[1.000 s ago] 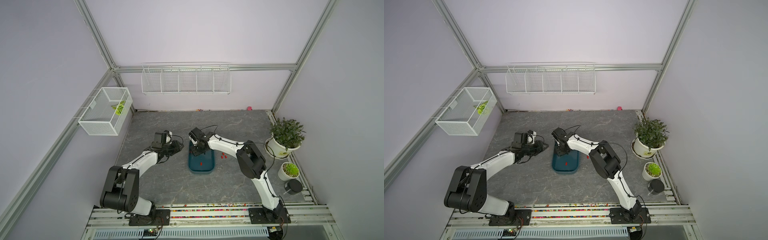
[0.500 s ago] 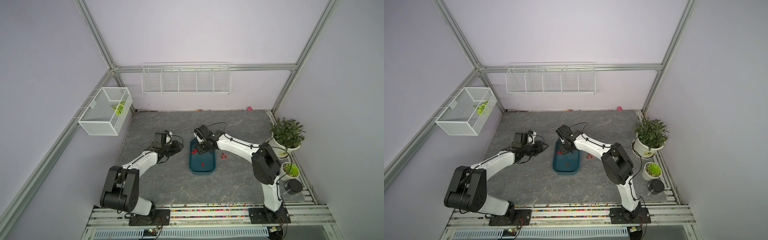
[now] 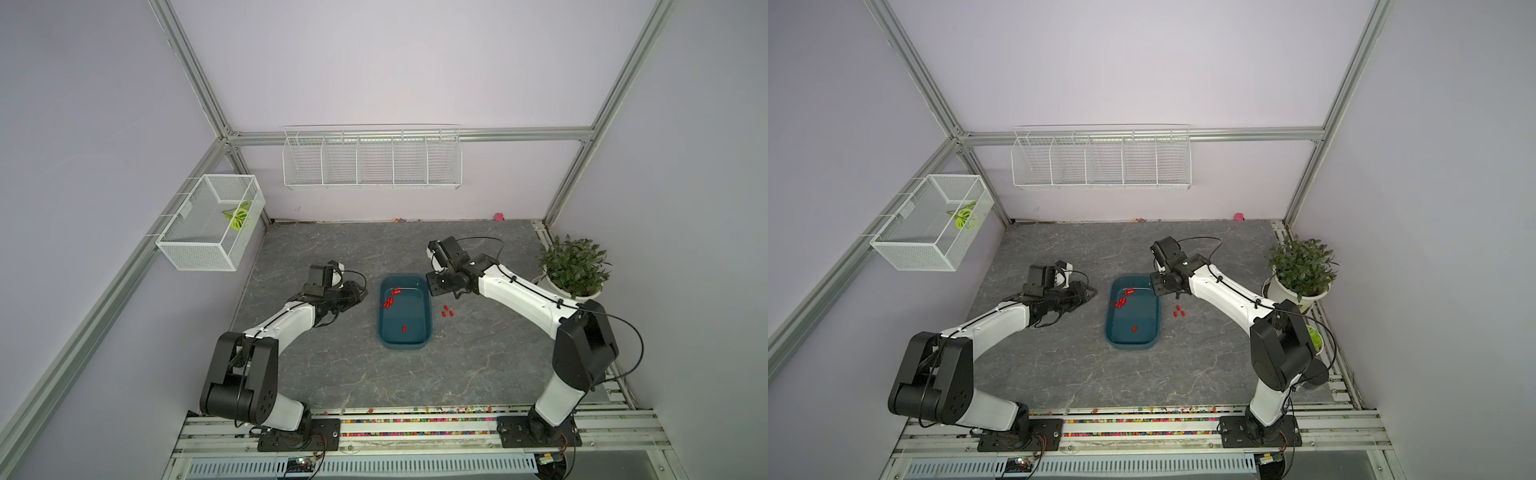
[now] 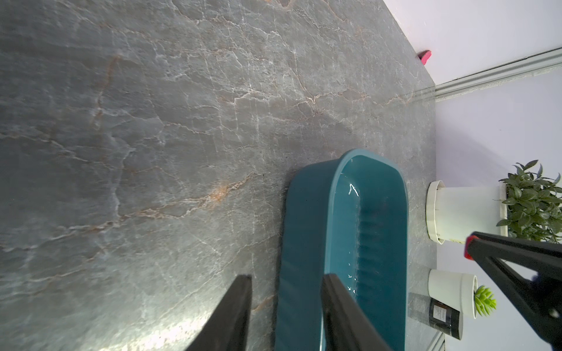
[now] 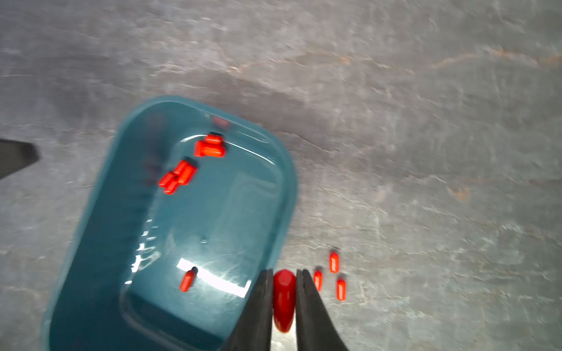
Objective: Take the screw protection sleeves out of the storage box
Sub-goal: Place the screw protection sleeve at the center of the board.
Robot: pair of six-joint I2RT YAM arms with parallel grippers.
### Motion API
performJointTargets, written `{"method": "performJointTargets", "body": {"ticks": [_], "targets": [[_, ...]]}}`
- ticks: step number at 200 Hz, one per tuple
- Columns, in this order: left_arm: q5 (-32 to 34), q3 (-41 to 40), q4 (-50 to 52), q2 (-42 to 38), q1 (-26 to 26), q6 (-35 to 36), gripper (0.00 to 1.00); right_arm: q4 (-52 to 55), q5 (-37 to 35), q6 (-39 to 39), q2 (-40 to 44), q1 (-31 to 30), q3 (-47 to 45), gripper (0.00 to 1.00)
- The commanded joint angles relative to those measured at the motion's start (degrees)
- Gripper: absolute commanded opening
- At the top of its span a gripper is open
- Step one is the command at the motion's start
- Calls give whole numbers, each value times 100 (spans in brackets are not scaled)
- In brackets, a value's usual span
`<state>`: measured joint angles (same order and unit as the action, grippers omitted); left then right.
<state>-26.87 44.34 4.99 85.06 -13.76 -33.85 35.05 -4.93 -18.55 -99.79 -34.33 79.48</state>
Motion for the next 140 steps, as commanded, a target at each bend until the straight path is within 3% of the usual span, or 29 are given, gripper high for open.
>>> {"method": "performJointTargets", "body": {"ticks": [1, 42, 140], "targets": [[21, 30, 19, -33, 0, -4, 44, -99, 35, 113, 110, 191, -293, 19], [79, 129, 71, 15, -88, -34, 44, -345, 241, 310, -164, 551, -605, 19], [129, 429, 165, 213, -354, -61, 44, -818, 211, 404, -756, 775, -1032, 19]]}}
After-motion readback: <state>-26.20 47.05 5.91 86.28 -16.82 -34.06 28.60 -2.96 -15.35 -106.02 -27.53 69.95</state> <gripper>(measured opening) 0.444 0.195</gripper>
